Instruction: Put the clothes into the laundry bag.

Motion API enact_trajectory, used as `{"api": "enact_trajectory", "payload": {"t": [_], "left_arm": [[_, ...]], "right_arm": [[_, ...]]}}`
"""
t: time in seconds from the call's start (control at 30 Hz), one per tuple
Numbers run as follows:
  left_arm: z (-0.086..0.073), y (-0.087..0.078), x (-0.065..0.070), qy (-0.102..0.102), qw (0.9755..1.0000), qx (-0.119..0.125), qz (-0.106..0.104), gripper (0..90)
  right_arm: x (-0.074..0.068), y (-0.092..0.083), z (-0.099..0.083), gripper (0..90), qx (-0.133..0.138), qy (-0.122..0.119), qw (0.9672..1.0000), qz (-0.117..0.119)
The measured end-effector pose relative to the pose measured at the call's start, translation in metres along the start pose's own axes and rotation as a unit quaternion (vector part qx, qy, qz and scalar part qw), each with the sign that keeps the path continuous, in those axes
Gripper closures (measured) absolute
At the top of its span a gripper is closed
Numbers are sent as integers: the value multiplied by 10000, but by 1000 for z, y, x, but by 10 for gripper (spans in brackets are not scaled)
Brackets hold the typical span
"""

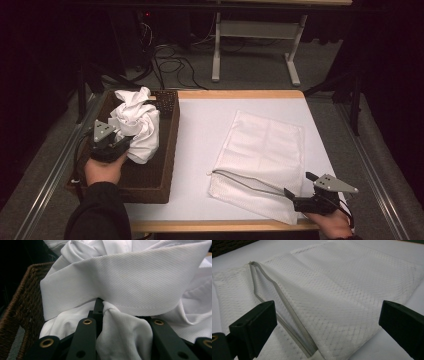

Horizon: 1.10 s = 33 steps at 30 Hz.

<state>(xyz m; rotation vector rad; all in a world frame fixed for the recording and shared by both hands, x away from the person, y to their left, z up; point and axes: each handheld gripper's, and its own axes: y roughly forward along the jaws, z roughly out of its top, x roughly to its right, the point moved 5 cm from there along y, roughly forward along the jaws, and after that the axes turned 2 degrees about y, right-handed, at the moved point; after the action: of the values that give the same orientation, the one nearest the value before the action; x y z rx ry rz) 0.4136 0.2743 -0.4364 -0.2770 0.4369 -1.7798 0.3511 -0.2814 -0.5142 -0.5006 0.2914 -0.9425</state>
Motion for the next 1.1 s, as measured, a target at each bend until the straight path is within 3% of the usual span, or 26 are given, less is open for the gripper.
{"api": "enact_trajectory", "payload": {"t": [0.3, 0.67, 1.1], "left_arm": [[3, -10, 0, -29, 9990, 451, 70, 705], [6, -23, -2, -50, 9946, 1021, 179, 705], [8, -30, -1, -53, 9909, 1340, 98, 705]], "right_arm": [[0, 0, 0, 23, 8, -18, 10000, 1], [-1, 0, 0, 25, 29, -31, 10000, -2], [-1, 0, 1, 25, 85, -53, 9999, -7]]}}
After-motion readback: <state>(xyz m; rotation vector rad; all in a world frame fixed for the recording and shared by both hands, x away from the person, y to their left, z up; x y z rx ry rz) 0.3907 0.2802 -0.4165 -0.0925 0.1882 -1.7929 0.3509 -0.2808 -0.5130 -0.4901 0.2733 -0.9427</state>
